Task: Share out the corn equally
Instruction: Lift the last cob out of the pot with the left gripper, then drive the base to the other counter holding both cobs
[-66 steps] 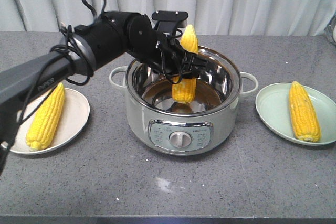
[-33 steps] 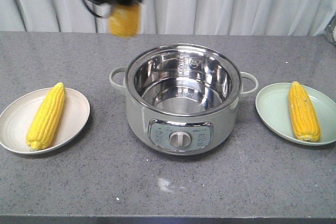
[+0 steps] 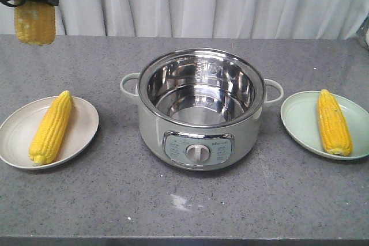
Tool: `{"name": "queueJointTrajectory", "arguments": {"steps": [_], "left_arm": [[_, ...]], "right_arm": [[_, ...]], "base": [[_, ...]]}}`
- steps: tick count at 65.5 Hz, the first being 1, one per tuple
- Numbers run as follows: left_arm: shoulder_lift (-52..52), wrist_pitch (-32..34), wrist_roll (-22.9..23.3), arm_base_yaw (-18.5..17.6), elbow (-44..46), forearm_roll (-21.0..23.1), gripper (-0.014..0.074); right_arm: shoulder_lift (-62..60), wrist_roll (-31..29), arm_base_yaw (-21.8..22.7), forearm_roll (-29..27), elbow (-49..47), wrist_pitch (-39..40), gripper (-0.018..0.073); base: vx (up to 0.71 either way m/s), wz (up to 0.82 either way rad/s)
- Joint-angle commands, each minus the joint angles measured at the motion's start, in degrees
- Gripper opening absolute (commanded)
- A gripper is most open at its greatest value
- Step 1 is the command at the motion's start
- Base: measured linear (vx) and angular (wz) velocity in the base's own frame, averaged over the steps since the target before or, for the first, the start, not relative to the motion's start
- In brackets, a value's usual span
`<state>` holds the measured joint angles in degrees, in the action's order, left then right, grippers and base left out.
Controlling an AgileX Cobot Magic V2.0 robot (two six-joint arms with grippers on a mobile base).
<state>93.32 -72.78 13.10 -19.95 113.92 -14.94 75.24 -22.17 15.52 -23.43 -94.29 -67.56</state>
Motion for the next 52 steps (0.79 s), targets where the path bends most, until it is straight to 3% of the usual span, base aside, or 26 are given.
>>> {"name": "queueJointTrajectory", "arguments": {"steps": [1,52], "left_arm": [[-2.5,2.0,0.5,0.4,1.2,-1.5,0.0111],[-2.4,1.5,0.5,0.4,1.2,-2.7,0.0111]], "right_arm": [[-1.4,-0.4,0.3,-1.3,-1.5,3.4,0.0172],[-1.4,-0.4,0.3,-1.3,-1.5,3.4,0.0172]], "base": [[0.0,0.0],[0.0,0.0]]}}
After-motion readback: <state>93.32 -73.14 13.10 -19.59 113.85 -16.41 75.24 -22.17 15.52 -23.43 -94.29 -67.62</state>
